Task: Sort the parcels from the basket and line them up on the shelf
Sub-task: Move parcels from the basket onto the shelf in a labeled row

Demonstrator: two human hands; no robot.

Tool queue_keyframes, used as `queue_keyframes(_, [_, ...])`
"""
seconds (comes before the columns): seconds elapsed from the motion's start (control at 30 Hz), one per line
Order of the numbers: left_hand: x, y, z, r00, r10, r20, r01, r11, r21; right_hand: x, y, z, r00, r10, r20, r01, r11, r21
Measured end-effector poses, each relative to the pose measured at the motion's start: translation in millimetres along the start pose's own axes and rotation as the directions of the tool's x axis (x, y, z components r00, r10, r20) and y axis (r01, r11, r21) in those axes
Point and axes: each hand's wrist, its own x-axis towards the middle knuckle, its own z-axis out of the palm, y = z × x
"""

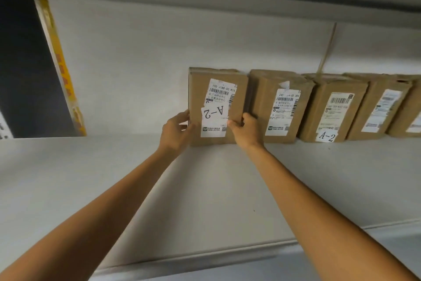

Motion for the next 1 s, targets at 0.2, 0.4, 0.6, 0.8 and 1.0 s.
queue_keyframes(0.2, [-19,6,-29,0.991,-0.048,0.126,0.019,0.975,0.221,-33,-12,-27,0.995,0.051,0.082,-0.053,0.998,0.018])
queue_keyframes(0.4, [-48,47,-43,0.929,0.017,0.37,-0.152,0.928,0.339,-63,-23,-66,0.975,0.007,0.221,-0.008,1.0,0.006])
queue_keyframes(0.6, [-87,104,-7,0.868,0.11,0.484,-0.29,0.903,0.316,-109,-9,-132,0.984,0.004,0.177,0.004,0.999,-0.042])
queue_keyframes(0.8, [-131,175,74,0.738,0.166,0.654,-0.426,0.867,0.261,-170,21,-242,0.999,0.044,0.024,-0.042,0.995,-0.089])
queue_keyframes(1.0, [-209,234,178,0.537,0.18,0.824,-0.457,0.883,0.106,-254,69,-350,0.97,0.169,-0.173,-0.19,0.976,-0.107])
